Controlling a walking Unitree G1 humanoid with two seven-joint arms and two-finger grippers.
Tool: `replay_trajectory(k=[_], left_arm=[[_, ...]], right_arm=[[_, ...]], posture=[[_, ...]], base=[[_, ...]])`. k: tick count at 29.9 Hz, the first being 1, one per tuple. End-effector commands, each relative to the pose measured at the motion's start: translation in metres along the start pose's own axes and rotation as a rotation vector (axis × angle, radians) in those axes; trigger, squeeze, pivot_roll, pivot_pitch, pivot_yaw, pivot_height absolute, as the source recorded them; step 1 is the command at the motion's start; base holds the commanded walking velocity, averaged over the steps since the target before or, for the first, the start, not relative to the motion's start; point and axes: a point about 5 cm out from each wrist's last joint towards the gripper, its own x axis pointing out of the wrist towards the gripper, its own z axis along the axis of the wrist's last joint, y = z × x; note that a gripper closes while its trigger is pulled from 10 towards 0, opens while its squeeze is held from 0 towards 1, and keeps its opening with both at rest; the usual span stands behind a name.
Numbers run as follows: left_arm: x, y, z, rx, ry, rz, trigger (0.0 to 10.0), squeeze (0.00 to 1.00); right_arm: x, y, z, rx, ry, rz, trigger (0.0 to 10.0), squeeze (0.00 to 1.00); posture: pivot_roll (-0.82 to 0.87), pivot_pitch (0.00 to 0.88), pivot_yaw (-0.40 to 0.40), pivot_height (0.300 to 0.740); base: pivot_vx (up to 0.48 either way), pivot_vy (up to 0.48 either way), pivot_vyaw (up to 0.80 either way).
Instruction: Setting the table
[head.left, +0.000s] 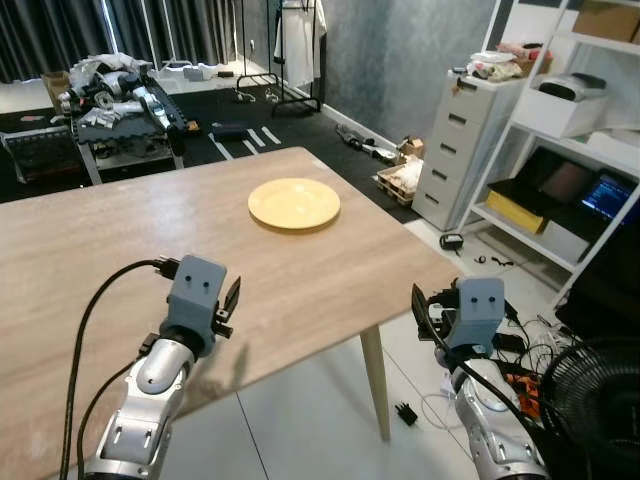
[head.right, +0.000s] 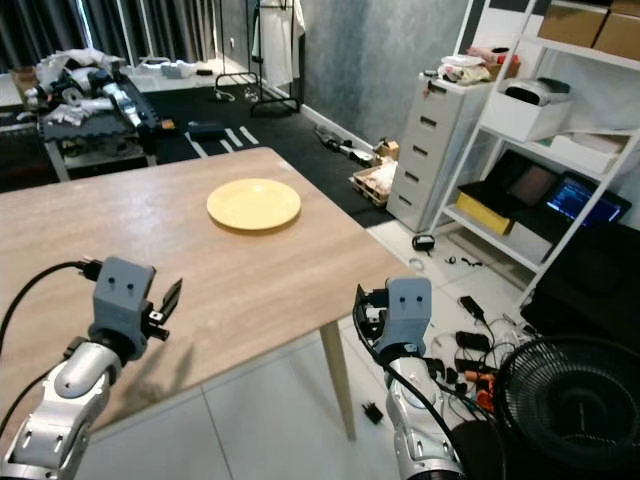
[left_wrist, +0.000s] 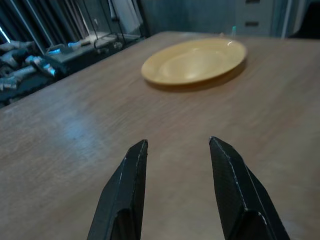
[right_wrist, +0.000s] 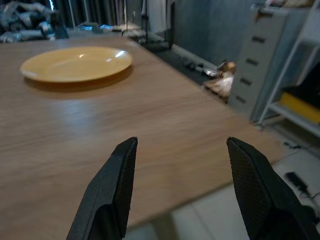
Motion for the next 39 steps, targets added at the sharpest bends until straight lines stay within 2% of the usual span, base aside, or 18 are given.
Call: replay_trajectory(k=[1, 23, 33, 34, 37, 39], left_arm=[[0.000, 0.000, -0.003, -0.003, 0.018, -0.006, 10.0, 0.00], [0.006, -0.005, -0.003, -0.008, 0.038, -0.023, 10.0, 0.00], [0.003, -0.012, -0.005, -0.029, 0.056, -0.099, 10.0, 0.00], [0.002, -0.012, -0.005, -0.017, 0.061, -0.126, 10.0, 0.00], [0.003, -0.013, -0.008, 0.095, 0.083, -0.225, 10.0, 0.00], [0.006, -0.010, -0.008, 0.113, 0.085, -0.240, 10.0, 0.00]], right_arm=[[-0.002, 0.001, -0.002, -0.003, 0.012, 0.000, 10.0, 0.00], [-0.006, -0.001, -0.003, 0.012, 0.010, -0.020, 10.0, 0.00], [-0.006, -0.003, -0.001, 0.009, 0.009, -0.030, 10.0, 0.00], [-0.006, -0.003, -0.001, 0.010, 0.008, -0.030, 10.0, 0.00], [-0.006, -0.001, 0.002, 0.017, 0.003, -0.024, 10.0, 0.00], [-0.006, 0.001, 0.003, 0.030, -0.002, -0.015, 10.0, 0.00]], posture=[[0.13, 0.038, 0.072, 0.740], [0.11, 0.043, 0.084, 0.740], [0.11, 0.050, 0.077, 0.740], [0.11, 0.054, 0.074, 0.740], [0.12, 0.062, 0.071, 0.740], [0.12, 0.070, 0.068, 0.740]], base=[[0.458, 0.000, 0.00], [0.453, 0.000, 0.00], [0.000, 0.000, 0.00], [0.000, 0.000, 0.00], [0.000, 0.000, 0.00], [0.000, 0.000, 0.00]])
